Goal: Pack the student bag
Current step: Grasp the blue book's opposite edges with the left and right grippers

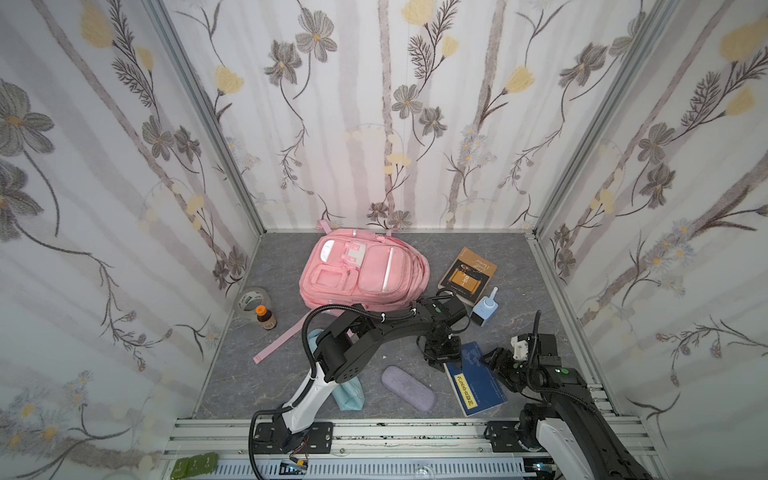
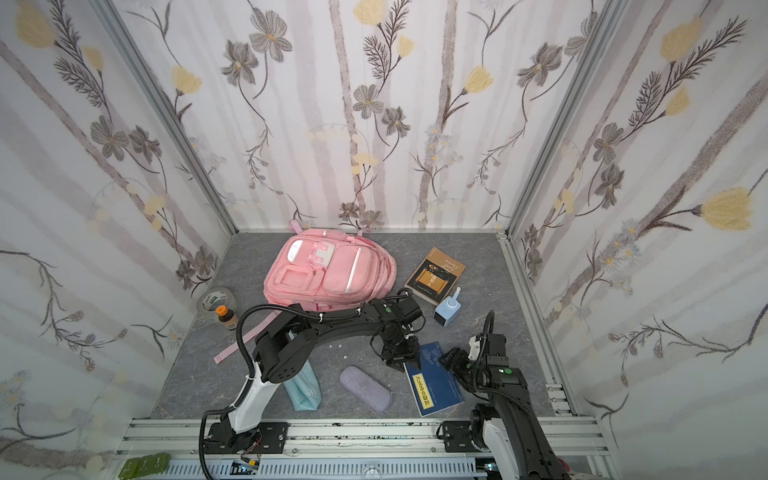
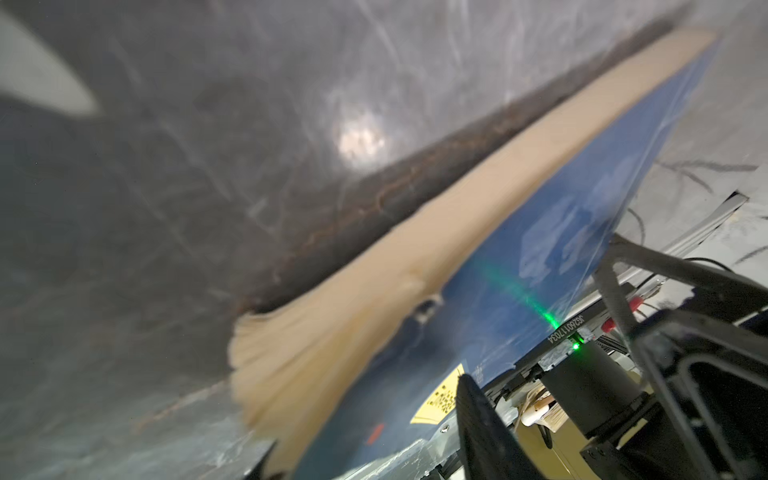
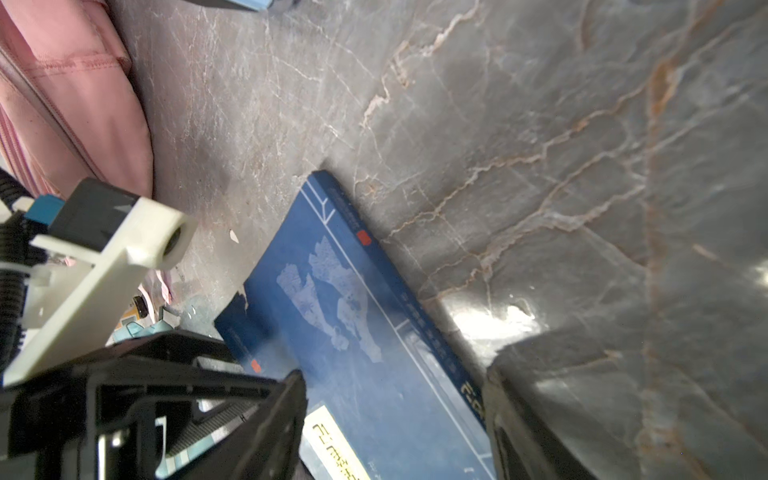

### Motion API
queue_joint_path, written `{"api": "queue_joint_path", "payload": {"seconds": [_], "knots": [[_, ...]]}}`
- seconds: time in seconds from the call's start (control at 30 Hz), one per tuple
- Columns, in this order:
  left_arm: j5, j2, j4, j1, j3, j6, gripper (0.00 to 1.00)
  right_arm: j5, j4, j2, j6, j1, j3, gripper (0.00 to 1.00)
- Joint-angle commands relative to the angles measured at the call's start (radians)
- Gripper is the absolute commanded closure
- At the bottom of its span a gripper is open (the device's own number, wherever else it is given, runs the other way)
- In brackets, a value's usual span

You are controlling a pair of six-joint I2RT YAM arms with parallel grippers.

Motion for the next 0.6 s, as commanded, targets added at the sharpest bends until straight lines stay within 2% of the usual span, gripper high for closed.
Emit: {"api": "queue_joint_path", "payload": {"seconds": [0.0, 0.27, 0.4, 0.57], "knots": [[-0.045, 0.013, 0.124, 0.024, -0.011, -0.049, 0.52, -0.043, -0.086, 0.024, -0.027, 0.005, 0.003, 0.35], [-0.066, 0.032, 0.1, 0.067, 0.007, -0.032, 0.52, -0.244, 0.065, 0.022, 0.035, 0.019, -0.008, 0.5], [-0.078, 0.037, 0.088, 0.071, 0.007, -0.025, 0.52, -0.319, 0.144, 0.012, 0.075, 0.022, -0.024, 0.64], [-0.078, 0.039, 0.083, 0.078, 0.009, -0.025, 0.51, -0.364, 0.195, 0.001, 0.105, 0.025, -0.035, 0.68]]}}
